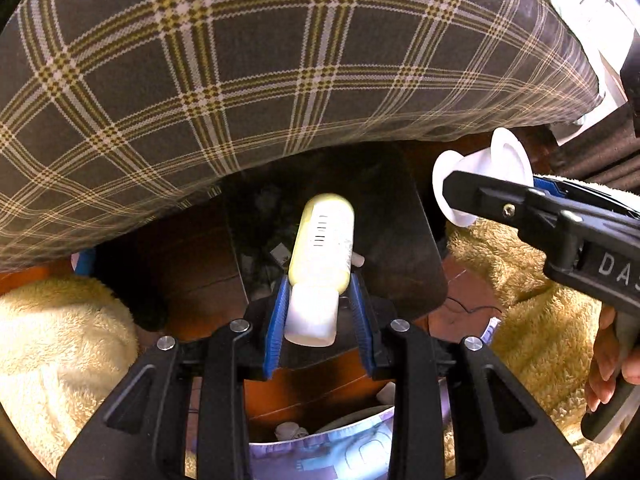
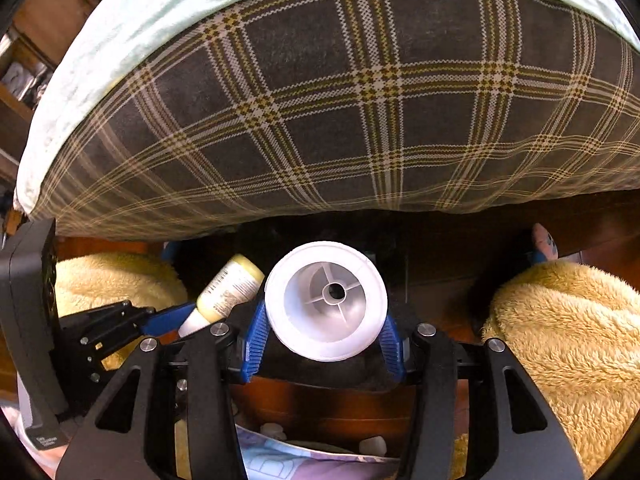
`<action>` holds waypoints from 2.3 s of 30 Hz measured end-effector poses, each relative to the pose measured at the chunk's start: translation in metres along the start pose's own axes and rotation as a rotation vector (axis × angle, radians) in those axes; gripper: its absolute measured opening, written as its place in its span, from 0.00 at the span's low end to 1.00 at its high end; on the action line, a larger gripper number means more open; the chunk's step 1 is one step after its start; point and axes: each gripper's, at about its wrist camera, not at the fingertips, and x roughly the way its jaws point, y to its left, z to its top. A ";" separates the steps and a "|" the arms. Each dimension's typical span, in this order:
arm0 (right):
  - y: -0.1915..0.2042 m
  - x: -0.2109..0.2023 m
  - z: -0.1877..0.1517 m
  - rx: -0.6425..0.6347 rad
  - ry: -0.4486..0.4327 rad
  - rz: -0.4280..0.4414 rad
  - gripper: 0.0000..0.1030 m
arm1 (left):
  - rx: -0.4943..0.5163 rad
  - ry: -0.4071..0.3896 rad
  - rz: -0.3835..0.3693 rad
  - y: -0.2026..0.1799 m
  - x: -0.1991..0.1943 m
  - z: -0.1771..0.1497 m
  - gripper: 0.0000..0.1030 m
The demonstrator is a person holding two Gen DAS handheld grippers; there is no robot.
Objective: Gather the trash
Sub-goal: 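Lower both tools beside the bed and release the bottle and cup into the bin, then grasp the blue-white cloth with the left tool while the right tool grasps the clear plastic box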
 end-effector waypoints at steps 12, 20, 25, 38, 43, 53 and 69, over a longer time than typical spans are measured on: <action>-0.012 -0.030 0.013 0.046 -0.071 -0.021 0.70 | -0.001 -0.079 0.077 0.006 -0.034 0.008 0.56; -0.010 -0.082 0.032 0.048 -0.194 -0.007 0.80 | 0.031 -0.221 0.101 -0.001 -0.096 0.024 0.69; -0.006 -0.122 0.054 0.009 -0.301 -0.040 0.80 | 0.052 -0.301 0.113 -0.005 -0.133 0.041 0.71; -0.005 -0.149 0.136 -0.056 -0.407 -0.108 0.80 | 0.095 -0.432 0.160 -0.002 -0.173 0.112 0.76; -0.002 -0.130 0.178 -0.065 -0.373 -0.088 0.80 | 0.093 -0.417 0.162 0.006 -0.161 0.149 0.76; 0.000 -0.084 0.258 -0.045 -0.333 -0.088 0.72 | 0.091 -0.381 0.157 0.015 -0.135 0.219 0.79; 0.002 -0.052 0.325 -0.062 -0.311 -0.140 0.38 | 0.095 -0.372 0.131 0.019 -0.109 0.286 0.79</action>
